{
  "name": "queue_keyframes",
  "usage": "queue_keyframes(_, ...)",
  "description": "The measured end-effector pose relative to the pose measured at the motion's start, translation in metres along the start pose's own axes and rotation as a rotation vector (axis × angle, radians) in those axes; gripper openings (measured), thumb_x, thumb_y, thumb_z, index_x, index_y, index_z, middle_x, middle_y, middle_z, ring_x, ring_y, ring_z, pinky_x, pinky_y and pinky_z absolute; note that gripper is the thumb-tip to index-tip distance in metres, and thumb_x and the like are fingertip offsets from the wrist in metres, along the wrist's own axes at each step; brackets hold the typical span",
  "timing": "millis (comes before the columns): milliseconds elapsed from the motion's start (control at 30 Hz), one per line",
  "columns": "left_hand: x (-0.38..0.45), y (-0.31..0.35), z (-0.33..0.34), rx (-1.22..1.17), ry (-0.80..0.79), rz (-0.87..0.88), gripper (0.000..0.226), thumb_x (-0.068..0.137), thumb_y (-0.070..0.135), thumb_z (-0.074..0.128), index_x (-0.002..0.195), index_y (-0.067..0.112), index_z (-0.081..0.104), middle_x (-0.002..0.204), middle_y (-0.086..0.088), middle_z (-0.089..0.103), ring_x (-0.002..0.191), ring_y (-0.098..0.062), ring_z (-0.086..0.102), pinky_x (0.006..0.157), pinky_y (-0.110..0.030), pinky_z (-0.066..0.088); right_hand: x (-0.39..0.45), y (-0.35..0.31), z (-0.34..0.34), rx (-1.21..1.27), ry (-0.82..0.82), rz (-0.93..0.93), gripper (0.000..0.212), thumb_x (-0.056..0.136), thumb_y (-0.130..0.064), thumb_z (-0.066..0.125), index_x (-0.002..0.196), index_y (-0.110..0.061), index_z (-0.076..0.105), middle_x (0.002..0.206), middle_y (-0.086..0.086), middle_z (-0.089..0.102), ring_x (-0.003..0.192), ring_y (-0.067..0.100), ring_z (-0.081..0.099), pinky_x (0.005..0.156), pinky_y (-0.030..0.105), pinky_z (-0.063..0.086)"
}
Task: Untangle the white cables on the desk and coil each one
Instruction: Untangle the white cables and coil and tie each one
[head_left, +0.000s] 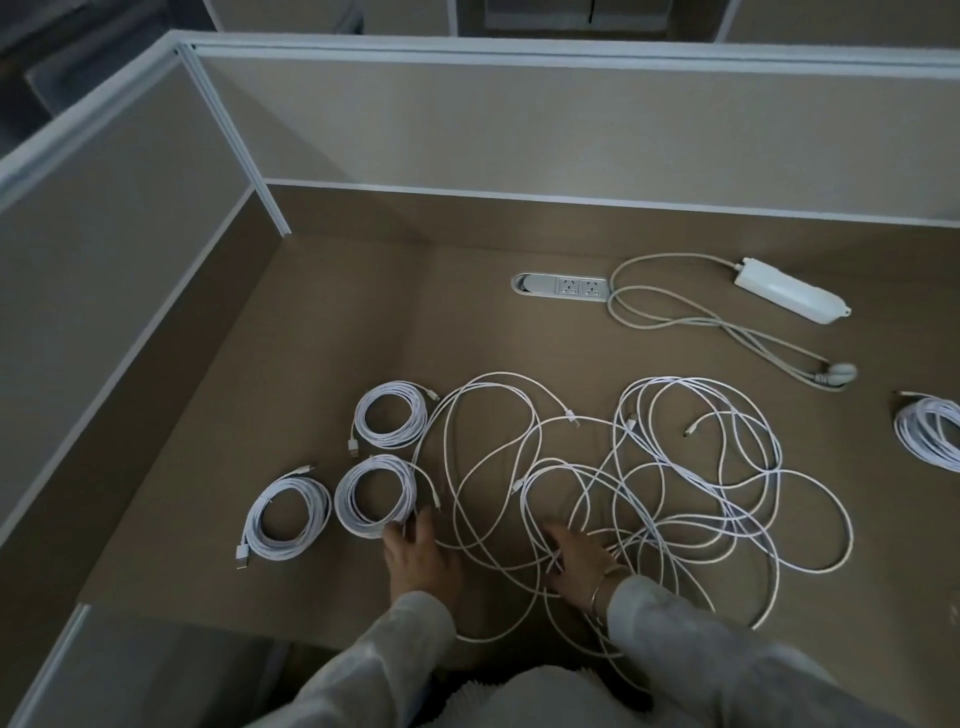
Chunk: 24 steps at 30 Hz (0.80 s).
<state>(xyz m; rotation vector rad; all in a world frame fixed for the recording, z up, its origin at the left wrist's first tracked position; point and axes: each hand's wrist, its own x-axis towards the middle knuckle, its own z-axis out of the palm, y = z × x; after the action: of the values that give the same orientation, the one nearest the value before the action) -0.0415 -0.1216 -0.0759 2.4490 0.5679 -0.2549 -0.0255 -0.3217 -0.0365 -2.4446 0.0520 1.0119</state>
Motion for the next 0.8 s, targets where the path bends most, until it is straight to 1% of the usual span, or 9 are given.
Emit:
queue_keyframes(100, -0.001, 0.011, 0.007, 0.073, -0.143, 0.14, 0.059, 0.08, 0.014, 0.061, 0.137, 0.012, 0.046, 0.14, -0.019, 0.031, 0.129, -0.04, 0.034, 0.109, -0.038, 0.029, 0.003, 0.004, 0.002, -0.066, 0.027, -0.007, 0.069, 0.088, -0.027, 0.059, 0.147, -0.018, 0.025, 0.144, 0.017, 0.038, 0.132, 0.031, 0.039, 0.108, 0.028, 0.027)
queue_keyframes(200, 0.003, 0.015, 0.01, 0.264, -0.26, 0.19, 0.057, 0.087, 0.027, 0.053, 0.14, 0.014, 0.039, 0.145, -0.012, 0.031, 0.13, -0.034, 0.033, 0.11, -0.035, 0.028, 0.007, 0.002, 0.008, -0.19, 0.051, -0.011, 0.078, 0.086, -0.029, 0.059, 0.149, -0.021, 0.014, 0.147, 0.019, 0.028, 0.131, 0.036, 0.038, 0.109, 0.037, 0.033)
queue_keyframes(367, 0.011, 0.023, 0.01, 0.363, -0.367, 0.365, 0.049, 0.088, 0.031, 0.042, 0.133, 0.013, 0.05, 0.142, -0.01, 0.042, 0.132, -0.032, 0.037, 0.108, -0.033, 0.029, 0.016, -0.019, 0.015, -0.442, 0.157, -0.106, 0.069, 0.089, -0.03, 0.053, 0.147, -0.025, 0.018, 0.138, 0.019, 0.03, 0.123, 0.038, 0.043, 0.099, 0.044, 0.042)
queue_keyframes(433, 0.015, 0.025, 0.002, 0.429, -0.333, 0.409, 0.045, 0.09, 0.03, 0.039, 0.131, 0.015, 0.05, 0.138, -0.007, 0.047, 0.129, -0.029, 0.042, 0.104, -0.035, 0.034, 0.021, -0.028, 0.02, -0.485, 0.104, -0.202, 0.074, 0.088, -0.03, 0.056, 0.148, -0.03, 0.014, 0.136, 0.02, 0.03, 0.121, 0.039, 0.044, 0.1, 0.044, 0.043)
queue_keyframes(500, 0.024, 0.023, -0.009, 0.512, -0.208, 0.431, 0.046, 0.086, 0.032, 0.036, 0.121, 0.011, 0.057, 0.126, -0.011, 0.056, 0.118, -0.033, 0.052, 0.096, -0.043, 0.038, 0.027, -0.033, 0.023, -0.51, -0.023, -0.249, 0.084, 0.084, -0.034, 0.064, 0.149, -0.035, 0.01, 0.135, 0.021, 0.03, 0.12, 0.041, 0.045, 0.1, 0.045, 0.043)
queue_keyframes(633, 0.045, 0.003, -0.03, 0.668, -0.14, 0.45, 0.029, 0.062, 0.014, 0.072, 0.09, 0.008, 0.069, 0.099, -0.014, 0.064, 0.091, -0.036, 0.065, 0.065, -0.044, 0.051, 0.036, -0.035, 0.026, -0.563, -0.091, -0.22, 0.09, 0.079, -0.043, 0.07, 0.148, -0.034, 0.013, 0.139, 0.019, 0.03, 0.125, 0.04, 0.043, 0.1, 0.047, 0.042)
queue_keyframes(700, 0.052, -0.008, -0.034, 0.701, -0.116, 0.441, 0.02, 0.059, 0.015, 0.069, 0.079, 0.011, 0.069, 0.087, -0.013, 0.064, 0.079, -0.034, 0.067, 0.055, -0.041, 0.051, 0.037, -0.03, 0.024, -0.512, -0.048, -0.2, 0.083, 0.08, -0.043, 0.067, 0.146, -0.03, 0.018, 0.139, 0.018, 0.033, 0.124, 0.038, 0.045, 0.099, 0.046, 0.043)
queue_keyframes(767, 0.055, -0.013, -0.037, 0.703, -0.104, 0.403, 0.019, 0.069, 0.017, 0.057, 0.082, 0.011, 0.069, 0.092, -0.016, 0.064, 0.084, -0.035, 0.067, 0.06, -0.043, 0.051, 0.037, -0.018, 0.016, -0.437, 0.012, -0.149, 0.073, 0.083, -0.042, 0.061, 0.144, -0.028, 0.023, 0.138, 0.015, 0.034, 0.122, 0.037, 0.047, 0.098, 0.046, 0.044)
queue_keyframes(800, 0.055, -0.015, -0.038, 0.691, -0.111, 0.363, 0.022, 0.074, 0.016, 0.057, 0.091, 0.01, 0.069, 0.101, -0.017, 0.063, 0.094, -0.036, 0.065, 0.068, -0.046, 0.05, 0.038, -0.009, 0.01, -0.395, 0.035, -0.114, 0.069, 0.085, -0.043, 0.057, 0.143, -0.026, 0.025, 0.138, 0.014, 0.035, 0.122, 0.036, 0.048, 0.098, 0.045, 0.045)
